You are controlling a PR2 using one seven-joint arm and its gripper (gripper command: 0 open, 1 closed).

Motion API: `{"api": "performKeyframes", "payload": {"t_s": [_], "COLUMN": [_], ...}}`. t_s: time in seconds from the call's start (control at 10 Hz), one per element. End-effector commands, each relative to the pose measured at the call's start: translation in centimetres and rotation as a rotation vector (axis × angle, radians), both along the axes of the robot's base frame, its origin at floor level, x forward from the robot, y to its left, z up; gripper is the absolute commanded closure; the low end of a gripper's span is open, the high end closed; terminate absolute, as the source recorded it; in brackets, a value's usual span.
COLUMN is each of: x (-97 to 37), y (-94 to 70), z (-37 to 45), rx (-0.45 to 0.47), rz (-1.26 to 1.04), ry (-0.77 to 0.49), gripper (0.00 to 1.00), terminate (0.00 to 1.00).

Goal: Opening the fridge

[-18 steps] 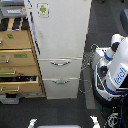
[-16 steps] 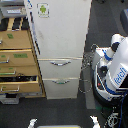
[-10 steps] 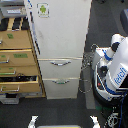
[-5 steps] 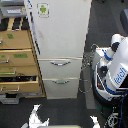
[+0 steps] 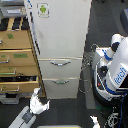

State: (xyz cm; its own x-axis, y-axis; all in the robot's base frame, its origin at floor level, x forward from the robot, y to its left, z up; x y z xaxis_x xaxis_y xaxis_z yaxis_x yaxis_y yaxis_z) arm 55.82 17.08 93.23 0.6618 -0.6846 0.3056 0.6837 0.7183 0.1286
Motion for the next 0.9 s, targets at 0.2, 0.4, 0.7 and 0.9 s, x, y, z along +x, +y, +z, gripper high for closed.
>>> {"api": "performKeyframes", "payload": {"t_s": [0.2,0.4,0.7,0.9], "x": [11.4,14.8,20.6,23.8], "y": [0.7,2.0,4.6,5.5], "z": [7.2,9.1,10.4,10.9], "rx": [0.023,0.019,0.012,-0.022], "rz": [0.031,0.104,0.292,0.468], "ry": [-0.051,-0.077,-0.074,-0.006], "gripper": [0.00,0.00,0.00,0.00], "terminate": [0.00,0.00,0.00,0.00]}}
